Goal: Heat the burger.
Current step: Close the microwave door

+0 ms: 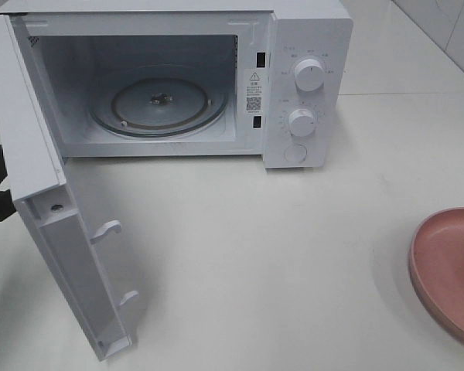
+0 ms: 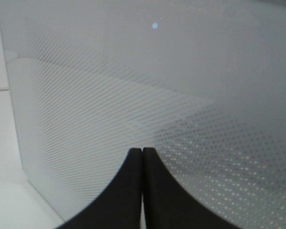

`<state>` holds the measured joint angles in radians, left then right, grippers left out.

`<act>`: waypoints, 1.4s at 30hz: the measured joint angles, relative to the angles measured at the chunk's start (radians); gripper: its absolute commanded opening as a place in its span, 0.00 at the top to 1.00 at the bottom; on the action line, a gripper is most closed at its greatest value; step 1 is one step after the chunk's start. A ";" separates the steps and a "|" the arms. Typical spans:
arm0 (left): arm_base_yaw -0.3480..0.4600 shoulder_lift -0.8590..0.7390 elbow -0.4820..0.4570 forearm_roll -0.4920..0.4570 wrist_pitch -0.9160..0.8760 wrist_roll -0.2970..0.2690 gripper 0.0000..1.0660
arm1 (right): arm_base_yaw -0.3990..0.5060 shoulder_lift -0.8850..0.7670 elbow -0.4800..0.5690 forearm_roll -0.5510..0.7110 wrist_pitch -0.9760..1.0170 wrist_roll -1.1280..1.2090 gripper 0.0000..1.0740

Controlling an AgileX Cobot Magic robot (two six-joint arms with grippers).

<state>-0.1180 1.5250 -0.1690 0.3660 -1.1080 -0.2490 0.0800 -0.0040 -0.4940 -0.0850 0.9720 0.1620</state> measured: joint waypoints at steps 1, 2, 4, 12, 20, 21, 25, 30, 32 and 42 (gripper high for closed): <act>0.000 0.000 0.000 0.000 0.000 0.000 1.00 | 0.000 0.000 0.000 0.000 0.000 0.000 0.29; -0.031 0.021 -0.011 -0.037 -0.006 0.018 1.00 | 0.000 0.000 0.000 0.000 0.000 0.000 0.29; -0.058 0.045 -0.032 -0.054 -0.007 0.028 1.00 | 0.000 0.000 0.000 0.000 0.000 0.000 0.29; -0.143 0.111 -0.135 -0.077 -0.020 0.032 1.00 | 0.000 0.000 0.000 0.000 0.000 0.000 0.29; -0.240 0.173 -0.236 -0.161 -0.022 0.032 1.00 | 0.000 0.000 0.000 0.000 0.000 0.000 0.29; -0.273 0.192 -0.267 -0.204 -0.021 0.032 1.00 | 0.000 0.000 0.000 0.000 0.000 0.000 0.29; -0.321 0.222 -0.315 -0.275 -0.009 0.043 1.00 | 0.000 0.000 0.000 0.000 0.000 0.000 0.29; -0.406 0.289 -0.441 -0.385 0.047 0.084 1.00 | 0.000 0.000 0.000 0.000 0.000 0.000 0.29; -0.415 0.297 -0.458 -0.396 0.059 0.084 1.00 | 0.000 0.000 0.000 0.000 0.000 0.000 0.29; -0.479 0.421 -0.695 -0.445 0.160 0.089 1.00 | 0.000 0.000 0.000 0.000 0.000 0.000 0.29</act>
<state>-0.5970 1.9460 -0.8640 -0.0790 -0.9480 -0.1600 0.0800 -0.0040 -0.4940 -0.0850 0.9720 0.1620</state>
